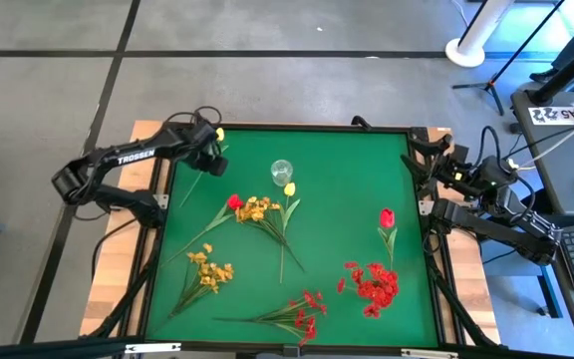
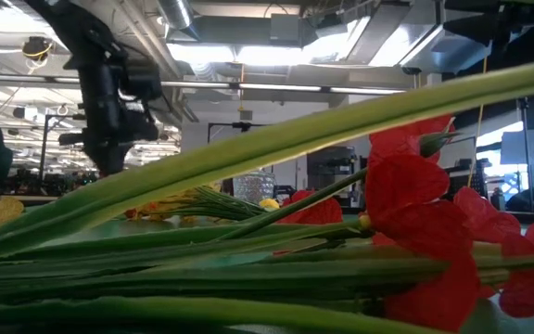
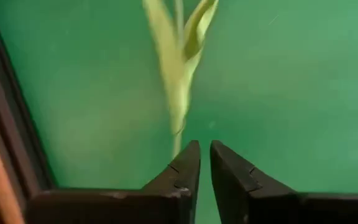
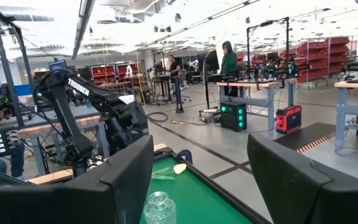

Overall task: Sort flowers into vase by color
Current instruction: Put the top left yellow flower into the transparent vase

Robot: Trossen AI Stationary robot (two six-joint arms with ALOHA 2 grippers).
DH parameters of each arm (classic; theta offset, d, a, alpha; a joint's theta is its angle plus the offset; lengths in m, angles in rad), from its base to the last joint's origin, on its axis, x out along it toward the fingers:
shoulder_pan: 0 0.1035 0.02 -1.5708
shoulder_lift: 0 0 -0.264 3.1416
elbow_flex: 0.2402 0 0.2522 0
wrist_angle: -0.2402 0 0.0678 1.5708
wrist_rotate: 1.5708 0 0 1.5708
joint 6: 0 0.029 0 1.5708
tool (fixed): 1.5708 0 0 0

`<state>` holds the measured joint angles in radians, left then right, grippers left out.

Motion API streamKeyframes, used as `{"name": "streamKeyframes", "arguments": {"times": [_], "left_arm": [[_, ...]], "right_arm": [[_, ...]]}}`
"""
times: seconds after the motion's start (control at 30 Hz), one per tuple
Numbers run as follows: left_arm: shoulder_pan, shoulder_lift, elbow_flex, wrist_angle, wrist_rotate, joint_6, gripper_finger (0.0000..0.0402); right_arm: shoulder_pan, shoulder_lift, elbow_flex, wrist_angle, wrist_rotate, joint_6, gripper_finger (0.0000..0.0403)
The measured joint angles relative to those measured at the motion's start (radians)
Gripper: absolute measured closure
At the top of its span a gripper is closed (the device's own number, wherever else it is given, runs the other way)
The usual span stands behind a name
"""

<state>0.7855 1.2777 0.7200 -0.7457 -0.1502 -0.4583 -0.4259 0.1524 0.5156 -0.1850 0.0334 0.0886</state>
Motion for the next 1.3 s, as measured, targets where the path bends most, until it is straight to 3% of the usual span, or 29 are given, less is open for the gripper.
{"name": "streamKeyframes", "arguments": {"times": [0.13, 0.57, 0.87, 1.3], "left_arm": [[0.034, 0.035, 0.000, -0.048, 0.065, -0.004, 0.0324], [0.042, 0.039, 0.000, -0.042, 0.038, 0.005, 0.0242], [0.069, 0.099, 0.000, 0.021, 0.006, 0.016, 0.0233], [0.083, 0.273, 0.008, 0.045, 0.055, 0.028, 0.0237]], "right_arm": [[0.000, 0.000, 0.000, -0.004, -0.009, 0.000, 0.0144], [0.000, 0.000, 0.000, -0.056, -0.071, -0.012, 0.0144], [0.000, 0.000, 0.000, -0.059, -0.079, -0.012, 0.0144], [0.000, 0.000, 0.000, -0.088, -0.090, -0.012, 0.0144]]}}
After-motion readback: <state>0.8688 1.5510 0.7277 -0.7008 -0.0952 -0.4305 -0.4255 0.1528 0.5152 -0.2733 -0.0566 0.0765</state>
